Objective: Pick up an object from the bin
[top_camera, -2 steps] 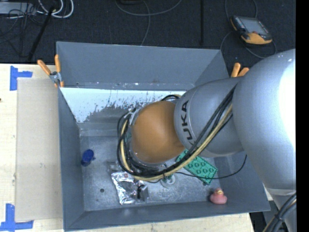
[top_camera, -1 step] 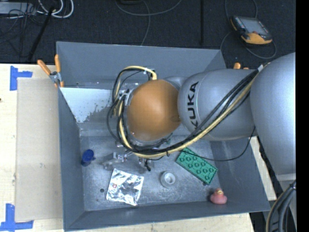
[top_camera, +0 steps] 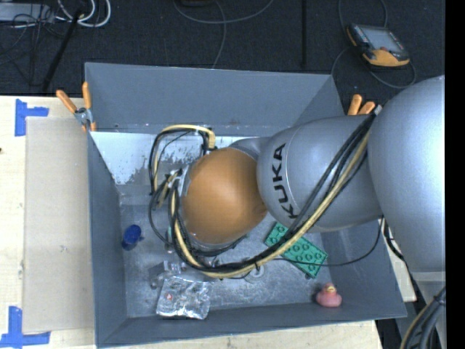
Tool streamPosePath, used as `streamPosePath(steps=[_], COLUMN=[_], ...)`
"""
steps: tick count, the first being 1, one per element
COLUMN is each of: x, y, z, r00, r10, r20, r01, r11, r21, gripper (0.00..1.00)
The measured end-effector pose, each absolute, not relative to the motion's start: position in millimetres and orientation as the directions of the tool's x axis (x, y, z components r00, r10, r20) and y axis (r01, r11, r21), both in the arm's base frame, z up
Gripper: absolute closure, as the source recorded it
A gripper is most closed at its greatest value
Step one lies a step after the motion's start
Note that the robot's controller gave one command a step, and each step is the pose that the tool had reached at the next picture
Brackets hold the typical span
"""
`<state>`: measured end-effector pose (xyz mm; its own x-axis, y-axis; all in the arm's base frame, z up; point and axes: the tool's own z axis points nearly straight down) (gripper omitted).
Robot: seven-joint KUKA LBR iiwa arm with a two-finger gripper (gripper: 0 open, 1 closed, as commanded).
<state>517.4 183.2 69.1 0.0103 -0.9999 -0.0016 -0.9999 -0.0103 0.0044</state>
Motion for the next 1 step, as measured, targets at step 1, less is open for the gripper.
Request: streamPosePath(steps=[1], x=[474.9], y=[181.9], z=[69.3], r00=[0.384], r10=[-0.923], r20=[-0.002], r01=[-0.923], r11=[-0.384], r21=[0.001], gripper=[0.0])
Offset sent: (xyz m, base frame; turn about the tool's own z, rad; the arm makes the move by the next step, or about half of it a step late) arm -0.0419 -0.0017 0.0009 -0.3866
